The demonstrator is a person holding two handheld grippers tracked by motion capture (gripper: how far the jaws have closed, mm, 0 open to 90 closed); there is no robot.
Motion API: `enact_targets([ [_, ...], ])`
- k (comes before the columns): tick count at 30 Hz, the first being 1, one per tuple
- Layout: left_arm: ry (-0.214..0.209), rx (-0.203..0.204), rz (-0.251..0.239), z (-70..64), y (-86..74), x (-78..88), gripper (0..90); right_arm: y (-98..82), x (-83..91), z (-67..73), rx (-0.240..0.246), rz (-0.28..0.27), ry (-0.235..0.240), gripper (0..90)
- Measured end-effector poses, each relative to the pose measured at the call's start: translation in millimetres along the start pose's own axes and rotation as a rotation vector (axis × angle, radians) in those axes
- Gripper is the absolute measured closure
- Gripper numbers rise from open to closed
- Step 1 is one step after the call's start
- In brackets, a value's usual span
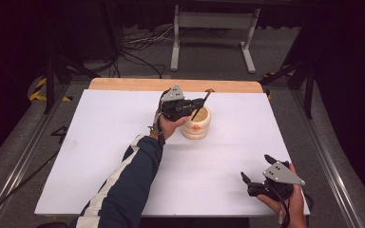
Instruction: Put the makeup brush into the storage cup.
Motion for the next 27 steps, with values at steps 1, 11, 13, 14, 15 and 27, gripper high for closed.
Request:
enact_targets([
  [1,0.004,-0.004,0.001,0.3,0.2,0.6,82.6,0.2,0.1,0.2,0.001,0.000,-0.001,4.7],
  [11,-0.011,0.005,-0.010,-3.8,-1.6,7.4,82.6,0.5,0.2,0.4,0.000,0.000,-0.003,4.7],
  [13,-0.006,0.004,0.002,-3.2,-4.0,7.9,82.6,0.6,0.4,0.6,0.001,0.000,-0.003,4.7],
  [14,-0.005,0.003,0.005,-3.2,-4.9,8.0,82.6,0.6,0.3,0.7,0.001,0.001,-0.003,4.7],
  [15,-0.006,0.004,0.006,-3.3,-5.6,8.3,82.6,0.6,0.3,0.8,0.001,0.002,-0.003,4.7],
  [27,0.010,-0.003,0.017,-4.1,-5.1,11.4,82.5,0.7,0.3,1.9,0.005,0.003,-0.001,4.7],
])
Point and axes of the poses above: each handheld gripper's, and its own axes: x roughly backward along the jaws, y roughly out of its top, z roughly to its left, the point moved 6 cm from there along -x, roughly forward along the jaws, and after that the axes turned 12 degrees about -y, right-handed, at the moved point
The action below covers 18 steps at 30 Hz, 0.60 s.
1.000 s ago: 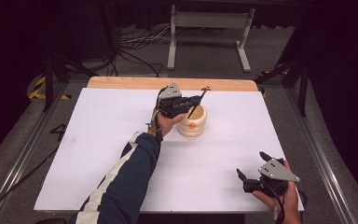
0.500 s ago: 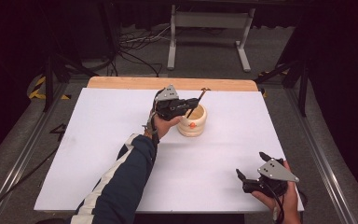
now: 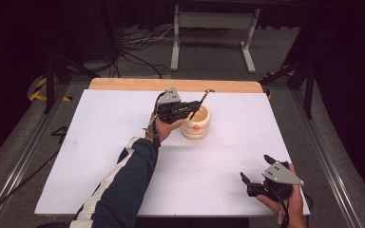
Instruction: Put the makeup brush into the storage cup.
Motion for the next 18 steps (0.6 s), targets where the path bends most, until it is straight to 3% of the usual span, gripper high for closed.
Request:
enact_targets([
  [6,0.008,-0.017,0.020,0.1,1.6,1.4,82.5,-1.0,-0.5,-0.9,0.000,0.006,-0.004,4.7],
  [10,0.017,-0.007,0.030,1.5,0.2,3.3,82.0,-1.3,-0.6,-1.2,0.001,0.007,-0.003,4.7],
  [18,0.019,-0.013,0.015,0.2,3.4,9.1,80.0,-2.0,-0.3,-1.6,0.003,0.010,-0.005,4.7],
])
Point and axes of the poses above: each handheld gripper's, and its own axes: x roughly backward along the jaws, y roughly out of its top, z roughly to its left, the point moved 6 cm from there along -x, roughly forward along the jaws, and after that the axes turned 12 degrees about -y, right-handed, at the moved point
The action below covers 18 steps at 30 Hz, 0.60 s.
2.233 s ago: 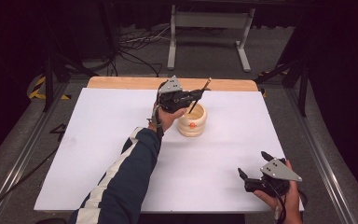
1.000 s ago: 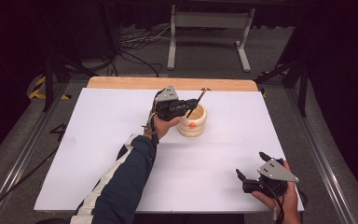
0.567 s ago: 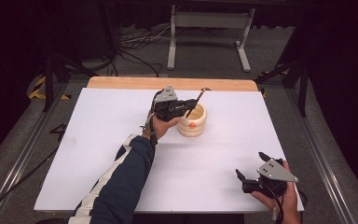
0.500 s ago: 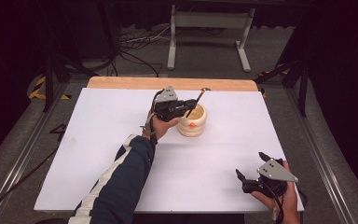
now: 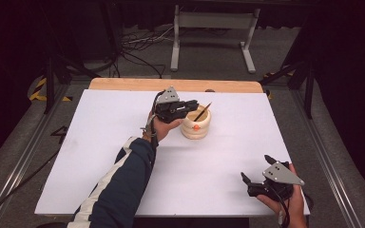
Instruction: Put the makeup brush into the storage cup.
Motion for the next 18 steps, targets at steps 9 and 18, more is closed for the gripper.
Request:
enact_targets([
  [9,0.031,-0.044,0.011,-8.2,7.9,15.4,77.2,-0.5,1.3,-1.7,-0.002,-0.002,-0.003,4.7],
  [18,0.037,-0.125,0.044,-25.8,14.7,24.5,76.1,-0.5,1.5,-0.4,0.006,0.001,-0.001,4.8],
])
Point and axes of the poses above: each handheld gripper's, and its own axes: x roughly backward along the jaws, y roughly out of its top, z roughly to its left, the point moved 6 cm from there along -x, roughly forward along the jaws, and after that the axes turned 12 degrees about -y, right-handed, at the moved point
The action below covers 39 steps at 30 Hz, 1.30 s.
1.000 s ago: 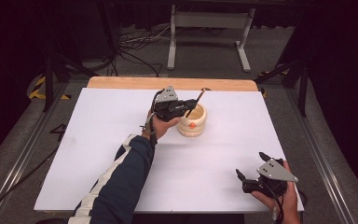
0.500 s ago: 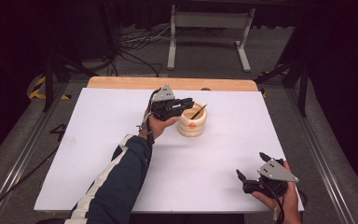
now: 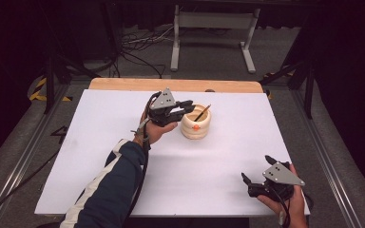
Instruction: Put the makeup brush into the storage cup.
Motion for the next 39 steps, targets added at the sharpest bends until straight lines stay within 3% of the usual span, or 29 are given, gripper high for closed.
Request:
enact_targets([
  [7,0.001,-0.027,0.007,-7.0,3.9,2.8,74.1,0.0,0.0,0.0,0.000,0.001,-0.001,4.8],
  [14,0.034,-0.057,0.055,-11.7,4.0,3.8,65.9,-0.1,0.1,-0.1,0.001,0.000,0.000,4.8],
  [16,0.031,-0.047,0.051,-14.3,4.4,3.8,64.7,0.1,0.3,0.1,0.001,0.000,0.001,4.8],
  [32,0.087,-0.028,0.059,-14.7,3.6,14.6,28.4,0.0,0.1,0.3,0.000,0.001,-0.001,4.8],
  [39,0.112,0.002,0.046,-11.8,0.9,20.0,13.9,0.1,0.0,1.5,0.003,0.001,0.000,4.8],
])
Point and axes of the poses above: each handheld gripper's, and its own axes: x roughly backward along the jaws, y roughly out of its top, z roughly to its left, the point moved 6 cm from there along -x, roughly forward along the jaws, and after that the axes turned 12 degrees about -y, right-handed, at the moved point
